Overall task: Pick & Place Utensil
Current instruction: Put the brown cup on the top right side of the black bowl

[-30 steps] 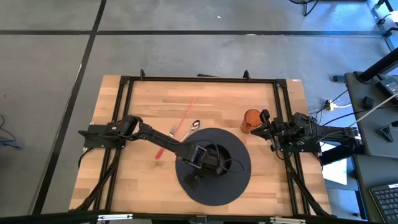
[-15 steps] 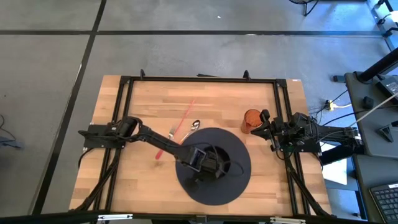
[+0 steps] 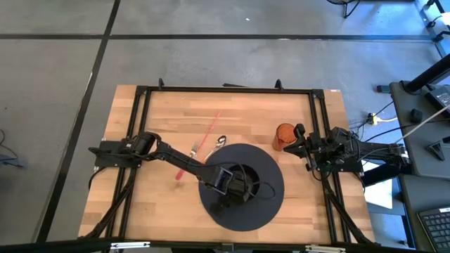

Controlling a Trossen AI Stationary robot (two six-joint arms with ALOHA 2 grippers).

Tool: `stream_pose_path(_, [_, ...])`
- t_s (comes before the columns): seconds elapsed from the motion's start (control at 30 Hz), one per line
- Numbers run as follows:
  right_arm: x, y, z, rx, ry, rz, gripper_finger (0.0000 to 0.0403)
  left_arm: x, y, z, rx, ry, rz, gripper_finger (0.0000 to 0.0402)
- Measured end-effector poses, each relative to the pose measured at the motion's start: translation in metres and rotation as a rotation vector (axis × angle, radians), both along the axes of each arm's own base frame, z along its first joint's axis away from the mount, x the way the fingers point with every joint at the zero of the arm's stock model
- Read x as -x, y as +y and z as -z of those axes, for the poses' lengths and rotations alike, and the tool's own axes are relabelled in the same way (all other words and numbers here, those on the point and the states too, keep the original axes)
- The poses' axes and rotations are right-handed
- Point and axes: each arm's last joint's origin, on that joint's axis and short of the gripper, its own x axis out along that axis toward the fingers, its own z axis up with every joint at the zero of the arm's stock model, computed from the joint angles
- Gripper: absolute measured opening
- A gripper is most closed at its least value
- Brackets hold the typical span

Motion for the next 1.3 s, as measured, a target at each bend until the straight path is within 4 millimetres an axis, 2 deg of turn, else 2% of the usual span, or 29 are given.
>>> stream_pose_path(0.17, [0.000,0.000,0.000,0.000,0.000,0.000,0.0023,0.004,-0.004,-0.039,-0.068,0.036,-0.014,0.0134])
stream_pose_path(0.27, [0.000,0.000,0.000,0.000,0.000,0.000,0.0023,0.012,0.000,-0.067,-0.183,0.058,-0.096,0.0131])
stream_pose_path(0.37, [0.000,0.000,0.000,-0.001,0.000,0.000,0.0023,0.025,0.006,-0.095,-0.278,0.052,-0.107,0.0118])
stream_pose_path(0.47, [0.000,0.000,0.000,0.000,0.000,0.000,0.0023,0.041,0.012,-0.125,-0.287,-0.030,-0.053,0.0099])
stream_pose_path(0.6, [0.000,0.000,0.000,0.001,0.000,0.000,0.0023,0.065,0.025,-0.164,-0.191,-0.262,-0.030,0.0069])
stream_pose_path(0.7, [0.000,0.000,0.000,-0.001,0.001,0.000,0.0023,0.089,0.041,-0.177,-0.098,-0.442,-0.029,0.0046])
stream_pose_path(0.77, [0.000,0.000,0.000,0.000,0.000,0.000,0.0023,0.109,0.052,-0.173,-0.037,-0.538,-0.018,0.0033])
stream_pose_path(0.93, [0.000,0.000,0.000,0.000,0.000,0.000,0.0023,0.167,0.076,-0.133,0.007,-0.814,-0.051,0.0009])
stream_pose_path(1.1, [0.000,0.000,0.000,-0.001,0.000,0.000,0.0023,0.203,0.108,-0.097,0.031,-1.426,-0.351,0.0003])
stream_pose_path(1.2, [0.000,0.000,0.000,0.000,0.000,0.000,0.0023,0.222,0.122,-0.065,-0.015,-1.512,-0.386,0.0002])
stream_pose_path(1.3, [0.000,0.000,0.000,-0.001,0.000,0.000,0.0023,0.232,0.132,-0.049,0.006,-1.566,-0.431,0.0001])
